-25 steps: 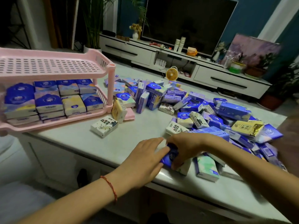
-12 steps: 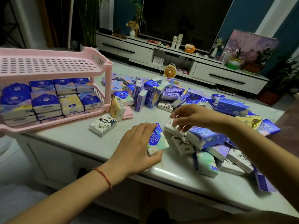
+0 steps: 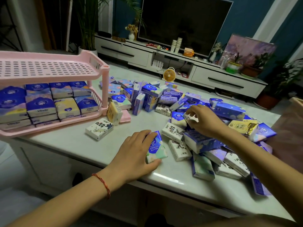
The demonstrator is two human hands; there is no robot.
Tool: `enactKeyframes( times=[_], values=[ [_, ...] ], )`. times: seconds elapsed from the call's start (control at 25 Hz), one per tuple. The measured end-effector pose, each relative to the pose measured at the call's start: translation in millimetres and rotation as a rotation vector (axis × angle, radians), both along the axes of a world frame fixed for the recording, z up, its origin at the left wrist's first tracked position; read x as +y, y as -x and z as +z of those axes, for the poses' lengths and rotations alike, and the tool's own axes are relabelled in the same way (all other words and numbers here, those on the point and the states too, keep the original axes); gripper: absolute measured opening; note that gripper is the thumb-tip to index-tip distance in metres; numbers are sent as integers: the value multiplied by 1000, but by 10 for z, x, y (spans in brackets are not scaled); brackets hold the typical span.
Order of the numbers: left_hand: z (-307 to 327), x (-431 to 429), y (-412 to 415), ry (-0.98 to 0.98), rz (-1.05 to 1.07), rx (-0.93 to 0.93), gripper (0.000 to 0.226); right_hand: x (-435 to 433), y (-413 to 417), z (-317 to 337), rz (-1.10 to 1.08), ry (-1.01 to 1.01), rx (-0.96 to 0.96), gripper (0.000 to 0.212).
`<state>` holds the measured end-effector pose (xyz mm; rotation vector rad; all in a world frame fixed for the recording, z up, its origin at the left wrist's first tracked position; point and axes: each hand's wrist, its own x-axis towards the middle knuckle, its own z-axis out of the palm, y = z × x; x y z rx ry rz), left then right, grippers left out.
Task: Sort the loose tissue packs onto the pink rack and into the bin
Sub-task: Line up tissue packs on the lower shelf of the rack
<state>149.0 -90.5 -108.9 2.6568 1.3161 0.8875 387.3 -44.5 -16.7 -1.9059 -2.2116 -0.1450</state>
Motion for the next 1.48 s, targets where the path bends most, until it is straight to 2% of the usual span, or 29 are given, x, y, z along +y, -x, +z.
enactKeyframes(
  times=[0.08,0.2,0.28,0.4,0.56,0.68,0.76,0.88,1.0,1.16,1.24,1.4,1.48],
  values=[
    [8,9,22,7,12,6,68,142,70,-118,17,36,-49,40],
    [20,40,79,17,28,12,71,366,268,-175,-5,206,-251,59],
    [61,64,148,44,39,-5,80,504,333,-160,-72,342,-305,60],
    [93,113,297,63,80,-47,84,648,321,-156,-112,466,-222,56],
    [207,178,500,57,130,-119,77,690,342,-117,-144,484,-214,59],
    [300,224,716,55,194,-172,73,597,529,84,-93,321,-281,57],
    [357,280,954,15,283,-204,77,483,864,274,50,195,-185,58],
    [398,345,1365,-34,433,-253,81,249,1594,349,415,217,82,63],
    [446,265,1617,-40,517,-268,82,282,2209,88,658,143,87,63],
    [444,99,1837,-24,548,-302,81,690,2656,-88,689,31,162,78],
    [413,48,1926,0,540,-298,83,826,2795,-145,660,9,135,80],
    [361,20,2019,81,514,-300,85,881,2949,-203,704,195,222,64],
    [357,15,2009,77,503,-300,84,843,2919,-199,694,203,313,54]
  ],
)
